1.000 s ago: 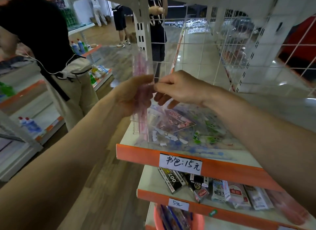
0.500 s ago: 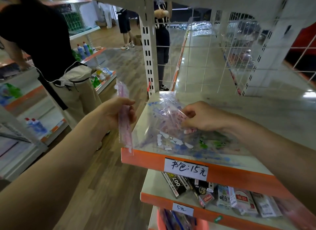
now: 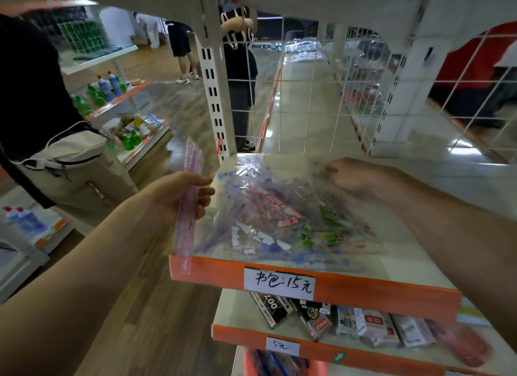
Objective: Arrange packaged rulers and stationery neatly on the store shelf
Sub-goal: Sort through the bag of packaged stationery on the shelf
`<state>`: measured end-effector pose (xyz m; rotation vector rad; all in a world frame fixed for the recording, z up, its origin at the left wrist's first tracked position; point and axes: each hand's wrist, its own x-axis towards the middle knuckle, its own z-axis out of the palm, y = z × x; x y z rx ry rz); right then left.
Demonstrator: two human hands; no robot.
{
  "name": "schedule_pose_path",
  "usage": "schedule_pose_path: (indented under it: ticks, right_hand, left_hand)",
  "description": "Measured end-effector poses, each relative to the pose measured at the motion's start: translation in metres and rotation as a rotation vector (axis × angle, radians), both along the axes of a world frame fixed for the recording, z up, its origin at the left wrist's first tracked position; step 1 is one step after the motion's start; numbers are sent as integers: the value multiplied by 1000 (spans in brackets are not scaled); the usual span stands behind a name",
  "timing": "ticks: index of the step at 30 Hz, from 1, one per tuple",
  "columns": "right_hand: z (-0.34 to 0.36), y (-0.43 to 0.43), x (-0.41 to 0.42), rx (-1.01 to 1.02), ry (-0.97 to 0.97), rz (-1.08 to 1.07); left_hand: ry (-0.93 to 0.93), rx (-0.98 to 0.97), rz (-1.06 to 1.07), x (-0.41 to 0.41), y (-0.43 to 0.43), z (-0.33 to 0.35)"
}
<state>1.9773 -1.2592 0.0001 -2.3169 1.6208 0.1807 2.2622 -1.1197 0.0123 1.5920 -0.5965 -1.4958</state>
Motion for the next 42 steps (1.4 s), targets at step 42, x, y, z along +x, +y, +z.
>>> schedule_pose_path:
  ticks: [42]
  right_hand:
    - [5,61,-450,-214,-424,-548]
  left_hand:
    - [-22,-113,-173,-547,-94,-4]
